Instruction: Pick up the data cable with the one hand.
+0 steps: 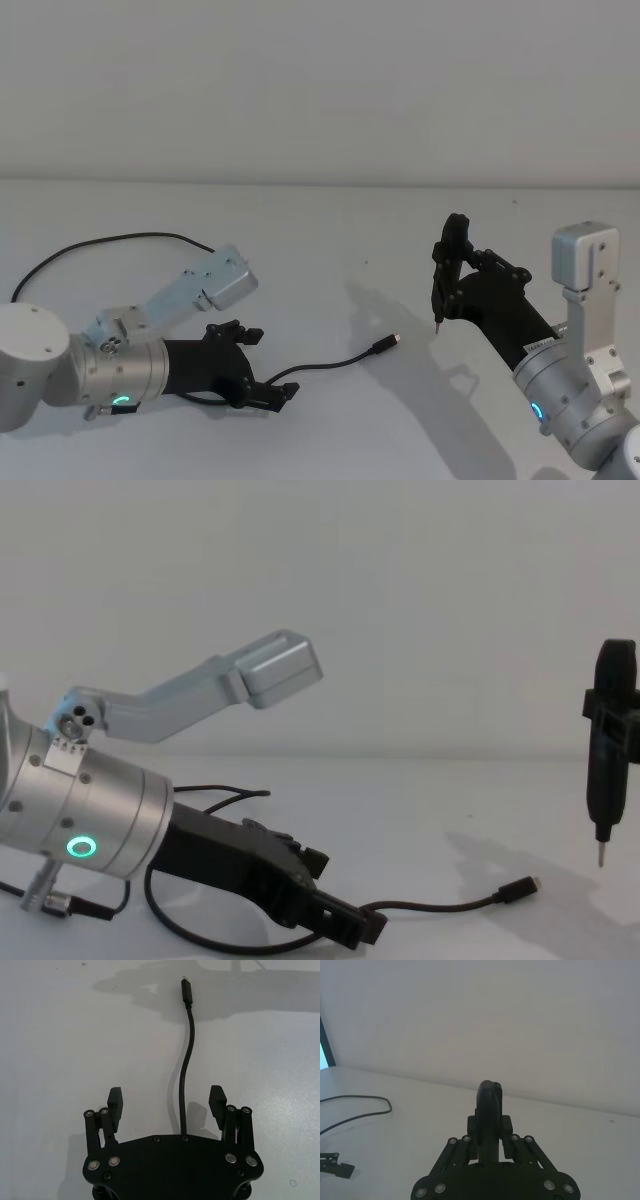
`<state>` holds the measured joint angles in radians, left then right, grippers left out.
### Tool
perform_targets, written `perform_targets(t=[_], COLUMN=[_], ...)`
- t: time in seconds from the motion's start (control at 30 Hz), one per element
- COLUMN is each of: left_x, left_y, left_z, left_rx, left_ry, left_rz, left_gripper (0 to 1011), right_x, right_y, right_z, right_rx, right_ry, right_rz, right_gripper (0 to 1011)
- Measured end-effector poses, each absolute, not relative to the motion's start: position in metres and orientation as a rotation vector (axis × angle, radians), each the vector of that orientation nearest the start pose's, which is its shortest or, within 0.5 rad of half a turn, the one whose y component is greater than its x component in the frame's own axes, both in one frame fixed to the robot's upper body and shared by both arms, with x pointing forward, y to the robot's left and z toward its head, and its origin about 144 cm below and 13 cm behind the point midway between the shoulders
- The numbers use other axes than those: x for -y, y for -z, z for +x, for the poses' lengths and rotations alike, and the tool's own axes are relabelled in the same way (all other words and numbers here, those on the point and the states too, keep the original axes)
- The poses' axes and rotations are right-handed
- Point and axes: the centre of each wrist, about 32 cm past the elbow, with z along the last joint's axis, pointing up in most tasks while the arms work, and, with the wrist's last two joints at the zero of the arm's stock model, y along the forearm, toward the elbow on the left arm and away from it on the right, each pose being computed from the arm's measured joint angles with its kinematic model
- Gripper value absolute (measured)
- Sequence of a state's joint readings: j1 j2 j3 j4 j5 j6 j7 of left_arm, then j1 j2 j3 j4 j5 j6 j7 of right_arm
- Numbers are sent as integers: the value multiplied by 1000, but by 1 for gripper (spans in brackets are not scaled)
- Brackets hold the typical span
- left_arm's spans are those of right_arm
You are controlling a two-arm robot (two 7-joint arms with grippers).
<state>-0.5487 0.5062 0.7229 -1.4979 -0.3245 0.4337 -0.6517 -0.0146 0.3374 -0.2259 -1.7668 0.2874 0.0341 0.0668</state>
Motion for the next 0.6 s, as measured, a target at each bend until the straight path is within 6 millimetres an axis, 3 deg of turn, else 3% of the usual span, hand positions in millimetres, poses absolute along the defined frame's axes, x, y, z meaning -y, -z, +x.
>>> perform_targets(t=[0.6], left_x=[-191], left_y=[-1232], left_z=[546], left_rx=[-22], left_ry=[-434], left_rz=[529], left_gripper=[1001], right_x=[237], right_y=[-1189], right_z=[443], right_rx=[75], right_ry=[1229], right_rz=[26], right_gripper=[275])
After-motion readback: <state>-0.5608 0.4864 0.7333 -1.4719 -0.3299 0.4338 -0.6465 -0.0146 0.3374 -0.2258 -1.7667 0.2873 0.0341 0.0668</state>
